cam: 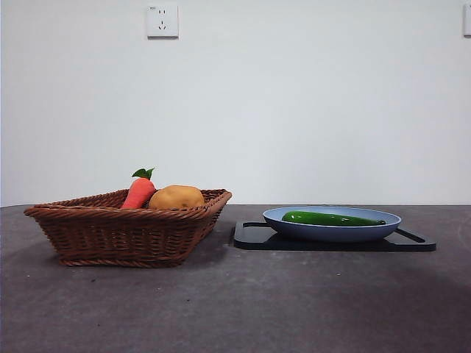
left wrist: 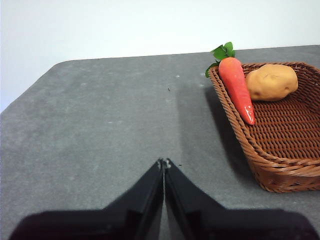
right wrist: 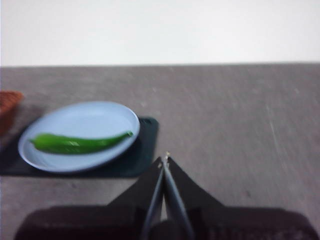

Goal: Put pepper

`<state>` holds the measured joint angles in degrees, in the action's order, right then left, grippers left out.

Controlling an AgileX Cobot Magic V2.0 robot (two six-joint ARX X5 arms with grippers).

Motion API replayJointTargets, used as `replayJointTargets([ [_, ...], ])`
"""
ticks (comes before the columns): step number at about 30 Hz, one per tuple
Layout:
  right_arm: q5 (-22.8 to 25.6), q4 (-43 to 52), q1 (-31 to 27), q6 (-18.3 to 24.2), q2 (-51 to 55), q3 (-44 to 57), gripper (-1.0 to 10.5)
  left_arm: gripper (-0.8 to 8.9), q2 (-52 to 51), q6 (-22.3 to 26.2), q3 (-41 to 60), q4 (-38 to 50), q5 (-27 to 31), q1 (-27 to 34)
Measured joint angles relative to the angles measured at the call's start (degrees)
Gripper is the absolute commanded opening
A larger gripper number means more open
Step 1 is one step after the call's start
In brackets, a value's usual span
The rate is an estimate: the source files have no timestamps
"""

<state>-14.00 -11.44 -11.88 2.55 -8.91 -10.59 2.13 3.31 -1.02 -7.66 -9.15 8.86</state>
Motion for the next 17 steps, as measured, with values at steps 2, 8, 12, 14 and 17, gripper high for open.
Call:
replayJointTargets([
  [2,1.9,-0.1,0.0,-0.2,1.7,2.8,0.1,0.08,0.0,0.0,0.0,0.0,0.0,0.0],
  [8,3.8,-0.1,0.0,-0.6,4.9,6.3,0.1,0.08,0.0,0.0,0.0,0.0,0.0,0.0],
  [12,3.8,-0.1,0.0,-0.6,7.0,7.3,0.1,0.08,0.0,0.0,0.0,0.0,0.0,0.0],
  [14,3.8,-0.6,0.0,-0.6,7.9,7.9,0.1,0.08,0.0,0.0,0.0,0.0,0.0,0.0],
  [17,3.8,-2.2,0.0,-0.6,8.7,8.0,0.1,0.08,0.0,0.0,0.0,0.0,0.0,0.0],
])
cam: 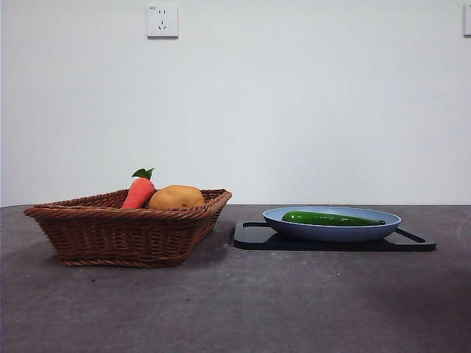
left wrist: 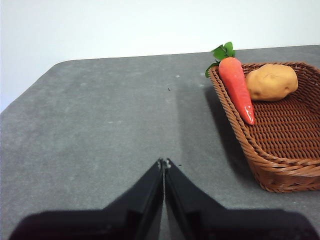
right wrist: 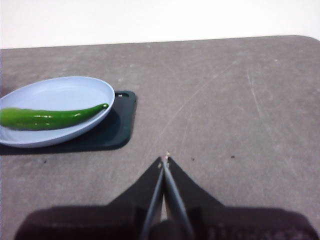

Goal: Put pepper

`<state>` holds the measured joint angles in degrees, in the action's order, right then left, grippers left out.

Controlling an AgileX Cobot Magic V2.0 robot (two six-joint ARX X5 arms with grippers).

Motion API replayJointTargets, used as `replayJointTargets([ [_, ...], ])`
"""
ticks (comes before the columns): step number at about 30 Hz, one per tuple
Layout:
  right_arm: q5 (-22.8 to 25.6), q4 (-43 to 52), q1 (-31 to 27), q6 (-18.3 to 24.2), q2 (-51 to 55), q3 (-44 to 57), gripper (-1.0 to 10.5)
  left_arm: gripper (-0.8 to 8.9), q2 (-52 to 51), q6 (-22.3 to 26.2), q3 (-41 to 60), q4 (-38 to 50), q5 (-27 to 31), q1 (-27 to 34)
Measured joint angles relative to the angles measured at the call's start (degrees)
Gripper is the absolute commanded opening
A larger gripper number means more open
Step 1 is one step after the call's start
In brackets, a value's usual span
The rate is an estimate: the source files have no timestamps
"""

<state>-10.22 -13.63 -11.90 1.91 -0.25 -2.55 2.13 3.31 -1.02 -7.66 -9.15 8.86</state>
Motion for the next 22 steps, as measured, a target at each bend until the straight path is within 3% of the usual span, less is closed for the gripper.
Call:
replayJointTargets([
  [22,0.0,-0.7,0.0,0.0,0.0,0.0,0.1,0.08,0.0,0.0,0.0,0.0,0.0,0.0],
])
